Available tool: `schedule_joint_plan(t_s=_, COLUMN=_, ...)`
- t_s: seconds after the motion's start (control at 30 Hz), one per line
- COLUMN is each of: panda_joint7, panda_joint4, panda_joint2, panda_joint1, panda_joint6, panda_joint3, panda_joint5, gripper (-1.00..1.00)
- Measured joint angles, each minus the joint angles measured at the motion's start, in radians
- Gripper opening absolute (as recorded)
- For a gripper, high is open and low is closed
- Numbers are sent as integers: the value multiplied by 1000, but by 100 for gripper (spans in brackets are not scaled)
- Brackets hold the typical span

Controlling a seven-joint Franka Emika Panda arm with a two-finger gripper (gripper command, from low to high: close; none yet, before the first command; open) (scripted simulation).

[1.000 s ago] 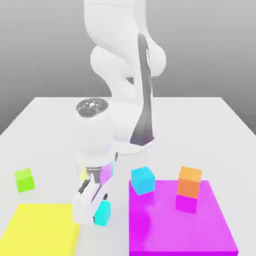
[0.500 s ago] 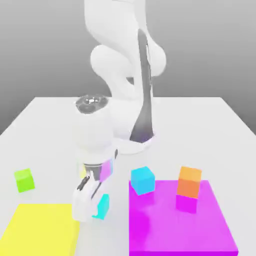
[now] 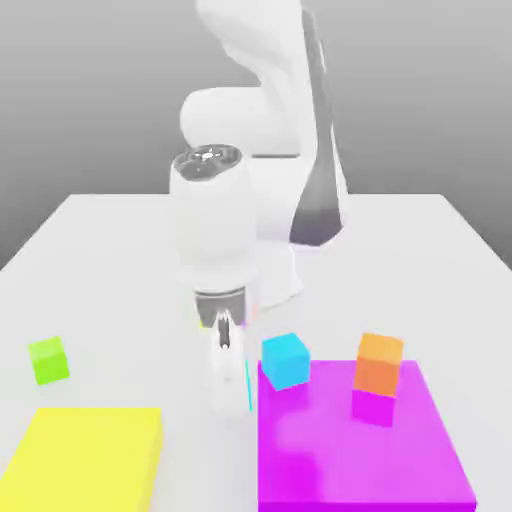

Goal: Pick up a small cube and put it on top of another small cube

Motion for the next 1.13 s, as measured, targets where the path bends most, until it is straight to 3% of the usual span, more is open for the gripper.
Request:
schedule_joint_plan(t_s=0.23, panda_joint7=-383, panda_joint4=20, panda_joint2=-51, panda_joint1=51, panda_joint6=-53, panda_joint3=32, panda_joint5=135, gripper=-100)
schedule_joint_plan(t_s=0.37, panda_joint7=-523, panda_joint4=8, panda_joint2=-119, panda_joint1=80, panda_joint6=-124, panda_joint3=31, panda_joint5=152, gripper=-100)
schedule_joint_plan(t_s=0.57, panda_joint7=-615, panda_joint4=-38, panda_joint2=-264, panda_joint1=90, panda_joint6=-242, panda_joint3=45, panda_joint5=55, gripper=-100)
schedule_joint_plan(t_s=0.8, panda_joint7=-648, panda_joint4=-99, panda_joint2=-447, panda_joint1=46, panda_joint6=-369, panda_joint3=102, panda_joint5=-156, gripper=-100)
schedule_joint_plan(t_s=1.0, panda_joint7=-658, panda_joint4=-147, panda_joint2=-304, panda_joint1=30, panda_joint6=-178, panda_joint3=125, panda_joint5=-200, gripper=-100)
schedule_joint_plan(t_s=1.03, panda_joint7=-657, panda_joint4=-152, panda_joint2=-284, panda_joint1=29, panda_joint6=-153, panda_joint3=126, panda_joint5=-202, gripper=100)
schedule_joint_plan(t_s=1.13, panda_joint7=-657, panda_joint4=-152, panda_joint2=-284, panda_joint1=29, panda_joint6=-153, panda_joint3=126, panda_joint5=-202, gripper=100)
